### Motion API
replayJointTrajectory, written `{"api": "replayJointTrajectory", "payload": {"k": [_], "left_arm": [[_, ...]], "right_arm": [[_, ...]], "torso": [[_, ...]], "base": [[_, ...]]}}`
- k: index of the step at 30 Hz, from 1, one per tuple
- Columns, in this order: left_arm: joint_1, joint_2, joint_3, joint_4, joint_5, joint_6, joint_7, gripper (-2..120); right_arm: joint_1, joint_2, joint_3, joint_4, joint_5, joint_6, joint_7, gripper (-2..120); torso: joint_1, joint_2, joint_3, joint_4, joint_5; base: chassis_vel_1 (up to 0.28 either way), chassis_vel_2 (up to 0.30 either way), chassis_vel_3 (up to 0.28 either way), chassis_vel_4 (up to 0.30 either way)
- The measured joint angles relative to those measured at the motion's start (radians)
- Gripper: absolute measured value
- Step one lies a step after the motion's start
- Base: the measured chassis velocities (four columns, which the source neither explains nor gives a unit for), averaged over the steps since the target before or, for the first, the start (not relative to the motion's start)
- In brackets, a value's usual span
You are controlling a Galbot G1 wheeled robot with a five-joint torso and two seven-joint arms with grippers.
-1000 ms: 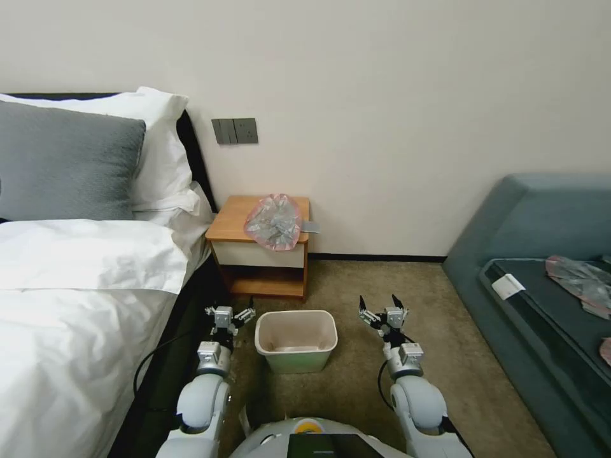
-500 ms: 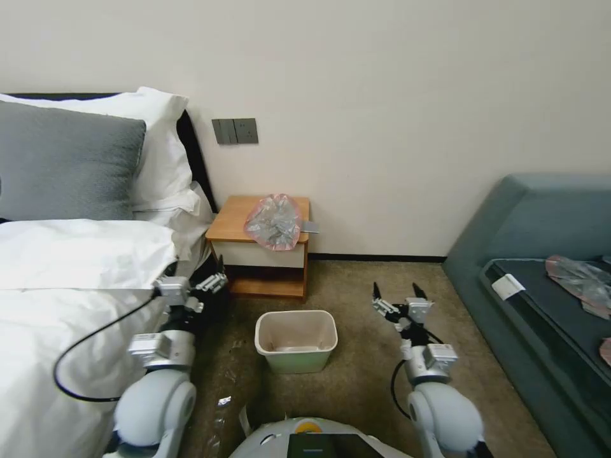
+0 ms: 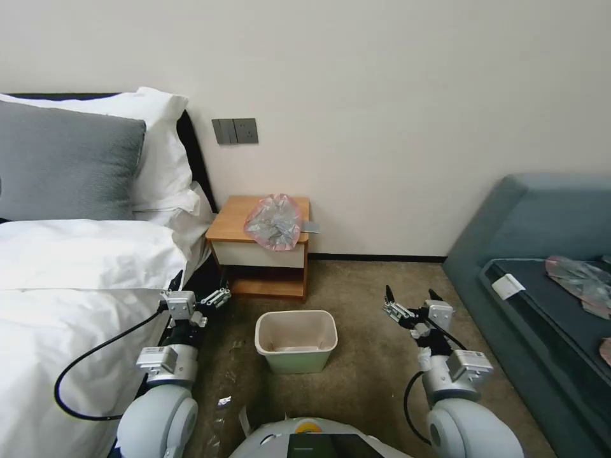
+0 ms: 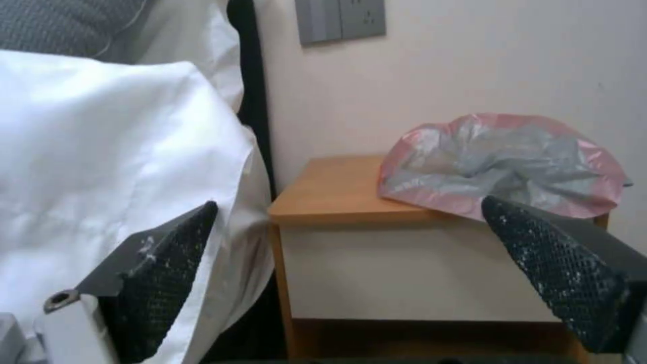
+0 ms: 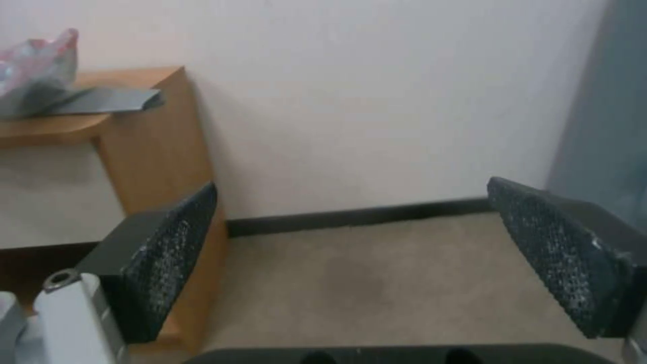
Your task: Pick up the garbage bag from the table and place it over the trash can.
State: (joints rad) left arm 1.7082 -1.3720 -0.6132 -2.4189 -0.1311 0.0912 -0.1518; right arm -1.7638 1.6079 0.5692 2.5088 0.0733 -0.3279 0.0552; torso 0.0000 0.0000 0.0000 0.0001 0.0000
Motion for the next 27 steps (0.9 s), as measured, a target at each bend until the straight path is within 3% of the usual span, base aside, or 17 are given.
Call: {"api": "replayJointTrajectory", "payload": {"k": [3,9,14,18,21,27], "left_arm": [[0.000,0.002,0.000,-0.002,-0.006,-0.001,-0.004,100],[-0.022,0.055,-0.001,-0.019,-0.056,0.020,-0.023,100],[-0.055,0.110,0.008,-0.015,-0.108,0.045,-0.025,100],[-0.069,0.134,-0.001,-0.020,-0.138,0.057,-0.033,100],[-0.082,0.135,-0.009,-0.034,-0.165,0.084,-0.041,100],[-0.078,0.129,-0.009,-0.034,-0.166,0.093,-0.045,100]], "right_arm": [[0.013,0.000,-0.005,-0.001,0.057,-0.003,0.004,100],[0.133,-0.055,0.017,-0.031,0.415,0.036,0.042,100],[0.192,-0.092,0.031,-0.068,0.592,0.036,0.097,100],[0.302,-0.132,0.018,-0.146,0.744,0.015,0.126,100],[0.430,-0.167,-0.008,-0.274,0.858,-0.006,0.146,100],[0.559,-0.185,-0.015,-0.406,0.941,-0.020,0.142,100]], "torso": [[0.000,0.000,0.000,-0.0001,0.0000],[0.000,0.000,0.000,0.0002,0.0001],[0.000,0.000,0.000,-0.0005,0.0000],[0.000,0.000,0.000,0.0001,0.0000],[0.000,0.000,0.000,0.0002,0.0001],[0.000,0.000,0.000,-0.0001,0.0001]], "base": [[0.000,0.000,0.000,0.000],[0.000,0.000,0.000,0.000],[0.000,0.000,0.000,0.000],[0.000,0.000,0.000,0.000],[0.000,0.000,0.000,0.000],[0.000,0.000,0.000,0.000]]}}
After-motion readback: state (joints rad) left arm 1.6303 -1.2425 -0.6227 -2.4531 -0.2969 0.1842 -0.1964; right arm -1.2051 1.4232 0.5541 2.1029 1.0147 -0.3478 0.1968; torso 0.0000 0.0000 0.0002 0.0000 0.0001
